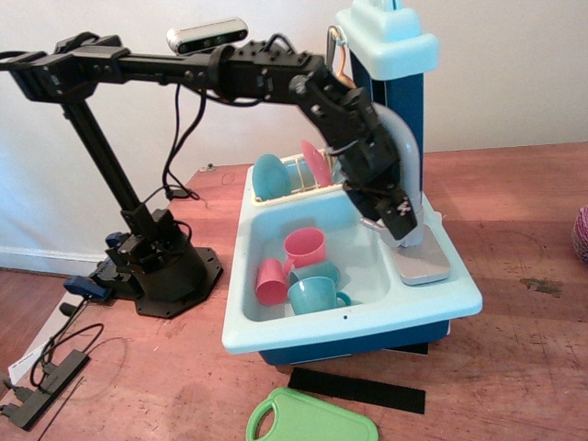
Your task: Turn lever vertical to front
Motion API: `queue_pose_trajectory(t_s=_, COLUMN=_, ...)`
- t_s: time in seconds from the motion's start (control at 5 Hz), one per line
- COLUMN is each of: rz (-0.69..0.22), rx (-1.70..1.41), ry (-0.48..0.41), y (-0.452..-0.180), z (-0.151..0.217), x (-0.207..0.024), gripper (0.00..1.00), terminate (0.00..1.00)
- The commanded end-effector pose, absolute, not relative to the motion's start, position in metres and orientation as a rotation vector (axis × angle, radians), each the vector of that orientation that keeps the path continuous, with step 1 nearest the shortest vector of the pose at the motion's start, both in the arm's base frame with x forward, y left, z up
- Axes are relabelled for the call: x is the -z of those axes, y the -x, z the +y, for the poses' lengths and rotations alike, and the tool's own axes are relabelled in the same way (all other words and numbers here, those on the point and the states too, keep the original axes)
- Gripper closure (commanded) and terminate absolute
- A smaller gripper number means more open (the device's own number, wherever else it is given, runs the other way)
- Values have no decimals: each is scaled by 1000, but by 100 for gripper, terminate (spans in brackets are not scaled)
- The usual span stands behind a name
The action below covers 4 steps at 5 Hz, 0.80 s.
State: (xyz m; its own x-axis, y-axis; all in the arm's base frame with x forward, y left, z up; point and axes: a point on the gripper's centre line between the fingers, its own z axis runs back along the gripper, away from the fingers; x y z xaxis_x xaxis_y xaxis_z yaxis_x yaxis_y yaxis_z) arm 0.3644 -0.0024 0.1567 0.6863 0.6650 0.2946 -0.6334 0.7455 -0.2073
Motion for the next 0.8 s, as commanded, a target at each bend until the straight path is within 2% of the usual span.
queue_pose_trajectory(t_s=0.0, rz=-398, rx=-852, ry=137, y=-308, z=13, x=-144, gripper=0, terminate=0)
queue_pose_trajectory(t_s=0.2, rz=-497, rx=-913, ry=182, y=-267, z=19, x=-157, gripper=0, terminate=0)
queue_pose_trajectory(t_s=0.4, rz=-549, rx=-976, ry=194, y=-240, z=26, x=-170, gripper=0, terminate=0)
queue_pose_trajectory(t_s=0.6, rz=-540, rx=-986, ry=195, y=-233, z=17, x=-170, gripper=0, terminate=100)
